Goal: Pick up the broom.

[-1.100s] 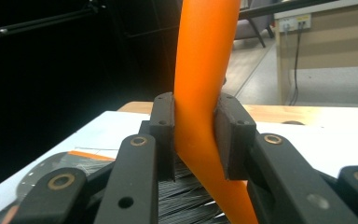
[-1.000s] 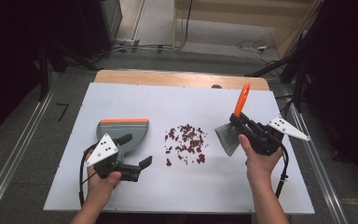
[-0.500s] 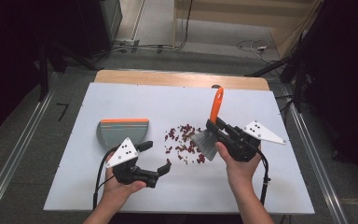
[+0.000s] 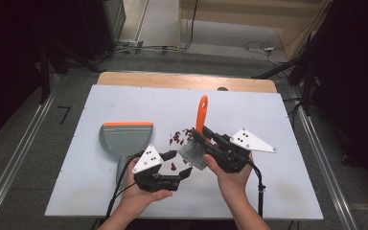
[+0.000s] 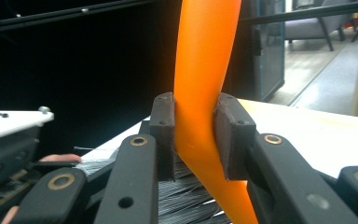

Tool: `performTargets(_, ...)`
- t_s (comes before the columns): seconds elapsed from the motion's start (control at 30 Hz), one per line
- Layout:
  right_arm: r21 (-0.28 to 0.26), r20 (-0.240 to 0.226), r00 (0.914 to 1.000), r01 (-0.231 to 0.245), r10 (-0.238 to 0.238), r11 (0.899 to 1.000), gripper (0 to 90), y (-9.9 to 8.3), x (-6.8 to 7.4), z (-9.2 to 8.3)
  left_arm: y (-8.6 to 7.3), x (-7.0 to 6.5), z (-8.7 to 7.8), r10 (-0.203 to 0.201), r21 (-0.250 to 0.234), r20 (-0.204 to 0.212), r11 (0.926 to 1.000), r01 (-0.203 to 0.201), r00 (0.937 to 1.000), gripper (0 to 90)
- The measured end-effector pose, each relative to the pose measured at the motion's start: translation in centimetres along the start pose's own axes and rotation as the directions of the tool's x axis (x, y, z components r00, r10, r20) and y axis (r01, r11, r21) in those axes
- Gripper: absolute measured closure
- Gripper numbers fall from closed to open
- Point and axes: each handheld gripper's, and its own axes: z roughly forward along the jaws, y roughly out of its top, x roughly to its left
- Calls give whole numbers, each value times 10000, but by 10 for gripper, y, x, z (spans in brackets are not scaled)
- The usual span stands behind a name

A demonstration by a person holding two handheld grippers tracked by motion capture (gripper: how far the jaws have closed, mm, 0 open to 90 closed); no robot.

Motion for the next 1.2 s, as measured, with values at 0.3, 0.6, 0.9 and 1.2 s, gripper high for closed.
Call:
performTargets(0.3,-100,-321,9992,224,-227,9997,694,-1,18,5,-2,-8,10,-42,0,-95,10000,42,9999,377)
performTargets(0.6,-23,-438,9986,307,-308,9995,694,-4,31,10,-2,-7,11,-253,-150,-386,9996,248,9989,542)
performTargets(0.9,15,-361,9989,314,-313,9995,694,-7,31,11,-4,-7,7,32,-375,-573,9993,-54,9984,830)
performTargets(1.2,600,-1446,9885,531,-439,9968,541,0,19,16,-2,5,-2,222,-134,-51,9997,-223,9997,852)
